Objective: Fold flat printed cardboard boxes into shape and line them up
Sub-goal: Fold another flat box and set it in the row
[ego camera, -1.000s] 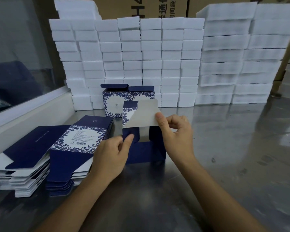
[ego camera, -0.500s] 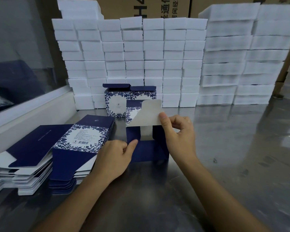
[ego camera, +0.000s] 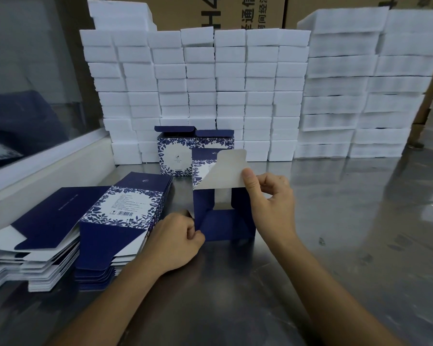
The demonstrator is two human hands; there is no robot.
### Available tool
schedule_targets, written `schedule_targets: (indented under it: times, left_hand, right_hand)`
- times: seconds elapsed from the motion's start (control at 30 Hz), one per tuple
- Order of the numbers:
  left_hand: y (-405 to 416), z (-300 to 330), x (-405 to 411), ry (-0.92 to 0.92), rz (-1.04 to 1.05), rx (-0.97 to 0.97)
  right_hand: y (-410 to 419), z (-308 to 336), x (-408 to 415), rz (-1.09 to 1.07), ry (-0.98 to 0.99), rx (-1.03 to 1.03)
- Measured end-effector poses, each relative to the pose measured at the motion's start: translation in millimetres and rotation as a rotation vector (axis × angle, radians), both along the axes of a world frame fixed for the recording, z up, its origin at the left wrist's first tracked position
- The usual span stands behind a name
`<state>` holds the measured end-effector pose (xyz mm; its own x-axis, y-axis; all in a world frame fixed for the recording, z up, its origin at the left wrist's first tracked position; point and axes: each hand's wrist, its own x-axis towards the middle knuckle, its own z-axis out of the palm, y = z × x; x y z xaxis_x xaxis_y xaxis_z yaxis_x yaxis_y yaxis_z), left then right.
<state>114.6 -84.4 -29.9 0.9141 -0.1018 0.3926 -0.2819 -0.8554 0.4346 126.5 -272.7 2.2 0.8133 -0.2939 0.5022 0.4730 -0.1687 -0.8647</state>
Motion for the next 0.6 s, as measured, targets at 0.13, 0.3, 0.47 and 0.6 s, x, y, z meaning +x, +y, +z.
schedule_targets:
  times: [0.13,0.3,0.47,0.6]
  left_hand:
    - [-3.5,-1.3,-1.0,0.026,0.038,-0.054]
    - [-4.2,-4.2,-2.5,-0.001,0.025,-0.129]
    - [-6.1,-3.4,-3.4,-0.087,0.025,-0.142]
    - [-10.6,0.2,-4.0,-0.251,0.010,-0.329]
  right_hand:
    - [0.2,0.2,0.0,-0.001,0.003,-0.004]
    - [1.5,1.7,-1.9,0.002,-0.001,-0.009]
    - [-3.3,2.0,-0.3,0.048,0.035,0.053]
    - [-5.4,-0.3,0.4,0.078,0.052,0.012]
